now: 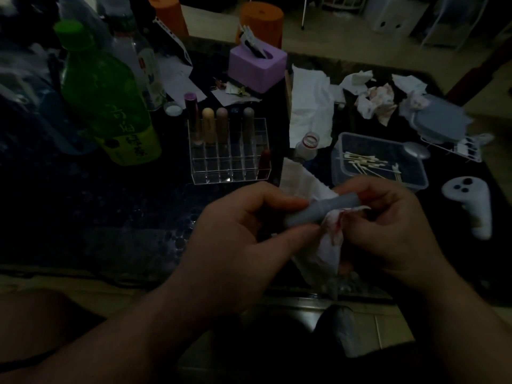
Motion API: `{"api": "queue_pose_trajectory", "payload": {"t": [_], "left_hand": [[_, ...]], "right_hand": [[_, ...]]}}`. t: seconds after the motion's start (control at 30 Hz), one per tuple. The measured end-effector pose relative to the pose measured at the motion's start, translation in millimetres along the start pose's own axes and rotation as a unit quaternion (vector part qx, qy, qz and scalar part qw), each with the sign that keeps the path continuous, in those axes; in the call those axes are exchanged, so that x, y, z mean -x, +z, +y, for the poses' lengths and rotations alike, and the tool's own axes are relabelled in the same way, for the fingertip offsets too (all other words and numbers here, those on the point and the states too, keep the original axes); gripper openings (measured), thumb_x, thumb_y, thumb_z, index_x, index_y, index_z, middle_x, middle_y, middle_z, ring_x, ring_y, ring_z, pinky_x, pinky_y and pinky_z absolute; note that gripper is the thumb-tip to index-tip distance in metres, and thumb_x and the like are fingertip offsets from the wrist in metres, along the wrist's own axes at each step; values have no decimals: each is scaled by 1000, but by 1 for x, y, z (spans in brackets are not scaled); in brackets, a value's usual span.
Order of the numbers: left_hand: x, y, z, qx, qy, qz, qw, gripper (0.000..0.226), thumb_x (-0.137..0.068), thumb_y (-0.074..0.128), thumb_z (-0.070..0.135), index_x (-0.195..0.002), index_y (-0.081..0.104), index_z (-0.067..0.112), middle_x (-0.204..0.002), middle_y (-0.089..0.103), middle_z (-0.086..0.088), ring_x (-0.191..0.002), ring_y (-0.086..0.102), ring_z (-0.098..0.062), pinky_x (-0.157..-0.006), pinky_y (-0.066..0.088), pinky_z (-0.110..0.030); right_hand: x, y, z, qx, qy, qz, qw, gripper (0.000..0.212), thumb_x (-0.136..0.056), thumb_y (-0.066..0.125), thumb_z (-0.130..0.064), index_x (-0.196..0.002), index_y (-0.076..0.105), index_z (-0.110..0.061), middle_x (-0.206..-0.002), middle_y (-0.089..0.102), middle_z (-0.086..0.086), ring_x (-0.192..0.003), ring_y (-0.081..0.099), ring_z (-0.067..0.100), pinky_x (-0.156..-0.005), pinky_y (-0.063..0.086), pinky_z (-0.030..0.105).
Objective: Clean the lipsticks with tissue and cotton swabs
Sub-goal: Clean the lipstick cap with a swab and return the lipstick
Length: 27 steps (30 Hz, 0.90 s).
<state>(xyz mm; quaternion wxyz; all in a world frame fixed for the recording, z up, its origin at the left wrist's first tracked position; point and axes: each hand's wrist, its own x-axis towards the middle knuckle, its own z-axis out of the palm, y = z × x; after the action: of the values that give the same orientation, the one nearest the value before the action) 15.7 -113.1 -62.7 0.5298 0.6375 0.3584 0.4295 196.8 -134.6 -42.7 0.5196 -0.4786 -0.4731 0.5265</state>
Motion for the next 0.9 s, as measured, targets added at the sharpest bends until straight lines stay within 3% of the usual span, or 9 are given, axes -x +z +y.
{"api": "queue_pose_trajectory", "payload": {"t": [0.1, 0.17, 0.27, 0.37, 0.43, 0.57, 0.7, 0.83, 0.9], "left_hand": [[-8, -3, 5, 194, -177, -79, 962, 17, -81, 72, 31, -85, 74, 15, -80, 74, -9, -67, 70, -21, -62, 56, -29], [-11, -4, 6, 225, -205, -101, 947, 14, -79, 71, 29, -81, 76, 16, -76, 73, -10, -62, 68, -21, -60, 55, -29], [-8, -3, 5, 75, -98, -41, 991, 15, -73, 80, 23, -86, 72, 21, -86, 76, 2, -78, 73, -11, -68, 57, -21], [0, 1, -2, -103, 71, 10, 992, 21, -78, 78, 35, -94, 66, 32, -93, 69, 7, -90, 70, -18, -75, 58, -33], [1, 1, -2, -90, 44, -1, 995, 22, -79, 76, 39, -96, 63, 34, -94, 69, 8, -91, 70, -17, -75, 58, -33], [-9, -9, 7, 135, -186, -154, 961, 22, -89, 65, 40, -102, 67, 22, -89, 75, -3, -79, 72, -18, -72, 56, -32], [-9, -9, 5, 66, -133, -121, 981, 12, -85, 65, 27, -91, 73, 19, -81, 75, 0, -73, 71, -12, -69, 55, -23], [-1, -3, 1, -113, 7, -20, 993, 21, -78, 81, 37, -94, 68, 34, -92, 71, 13, -88, 71, -9, -75, 59, -27], [0, 0, 2, -99, 16, 8, 995, 21, -76, 80, 38, -92, 68, 33, -93, 71, 13, -88, 71, -10, -73, 58, -24]], "right_hand": [[0, 0, 0, 9, -18, -25, 999, 10, -64, 74, -12, -69, 72, -20, -54, 66, 2, -38, 59, 14, -36, 46, 20], [0, 0, 1, 10, -19, -32, 999, 8, -65, 72, -16, -71, 72, -22, -56, 67, 2, -41, 61, 12, -38, 46, 20], [-1, -1, 5, 4, 0, -17, 1000, 19, -66, 74, -2, -69, 72, -21, -55, 67, 8, -37, 59, 16, -35, 45, 22], [-1, -1, 6, 2, 7, -7, 1000, 19, -67, 74, -4, -67, 72, -23, -56, 66, 7, -39, 59, 18, -36, 46, 23], [-2, -3, 5, -2, -2, -27, 1000, 8, -66, 75, -14, -69, 72, -20, -58, 67, 7, -41, 60, 19, -37, 47, 24], [-3, -7, 6, 17, -14, -25, 999, 5, -66, 71, -20, -71, 72, -18, -58, 67, 4, -43, 60, 17, -39, 48, 23], [-2, -7, 7, 14, -6, -46, 999, 14, -67, 76, -7, -72, 72, -20, -57, 67, 9, -39, 59, 18, -36, 46, 23], [-3, -4, 9, -12, 12, -15, 1000, 13, -73, 65, 0, -71, 71, -12, -54, 64, 14, -34, 56, 19, -34, 44, 22], [-5, -2, 9, -35, 19, -10, 999, 5, -72, 73, -4, -74, 72, -8, -59, 65, 16, -38, 57, 23, -36, 45, 24]]}}
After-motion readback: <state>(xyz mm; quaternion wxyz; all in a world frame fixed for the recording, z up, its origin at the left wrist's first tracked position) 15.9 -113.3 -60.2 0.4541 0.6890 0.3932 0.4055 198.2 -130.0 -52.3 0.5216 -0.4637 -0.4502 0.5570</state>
